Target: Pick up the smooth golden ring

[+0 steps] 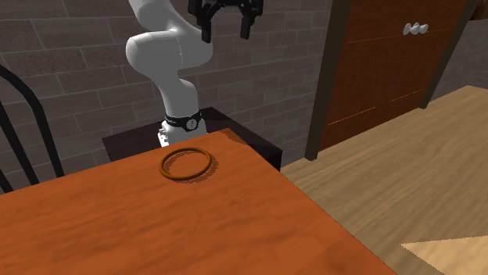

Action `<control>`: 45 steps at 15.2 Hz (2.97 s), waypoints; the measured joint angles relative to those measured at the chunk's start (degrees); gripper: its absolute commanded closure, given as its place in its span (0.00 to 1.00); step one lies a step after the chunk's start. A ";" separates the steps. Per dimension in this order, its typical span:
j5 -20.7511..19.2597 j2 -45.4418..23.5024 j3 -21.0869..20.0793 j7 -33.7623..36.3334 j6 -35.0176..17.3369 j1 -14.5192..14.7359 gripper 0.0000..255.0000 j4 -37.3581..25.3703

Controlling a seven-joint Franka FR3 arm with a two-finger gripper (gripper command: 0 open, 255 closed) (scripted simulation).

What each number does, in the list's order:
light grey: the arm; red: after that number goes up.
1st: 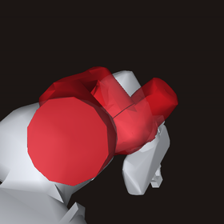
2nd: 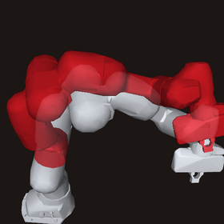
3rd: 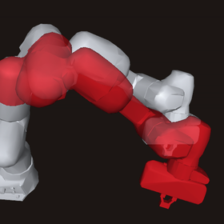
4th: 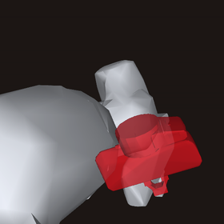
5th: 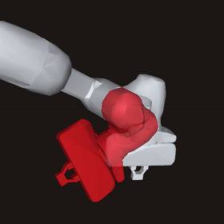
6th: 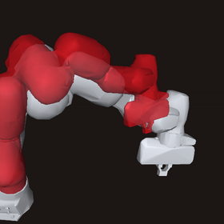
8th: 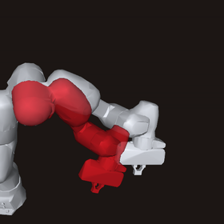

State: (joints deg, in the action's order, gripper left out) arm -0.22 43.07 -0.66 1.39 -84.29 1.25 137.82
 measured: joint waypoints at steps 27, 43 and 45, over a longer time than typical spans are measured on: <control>-25.25 -7.46 32.83 -40.53 -49.82 -5.68 0.00 30.59; -26.11 -11.92 34.45 -40.51 -55.59 -5.21 1.00 31.86; -25.83 -9.89 33.83 -40.63 -53.10 -5.50 1.00 31.34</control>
State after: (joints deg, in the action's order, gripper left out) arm -26.05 33.18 33.17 -39.24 -137.39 -4.25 169.16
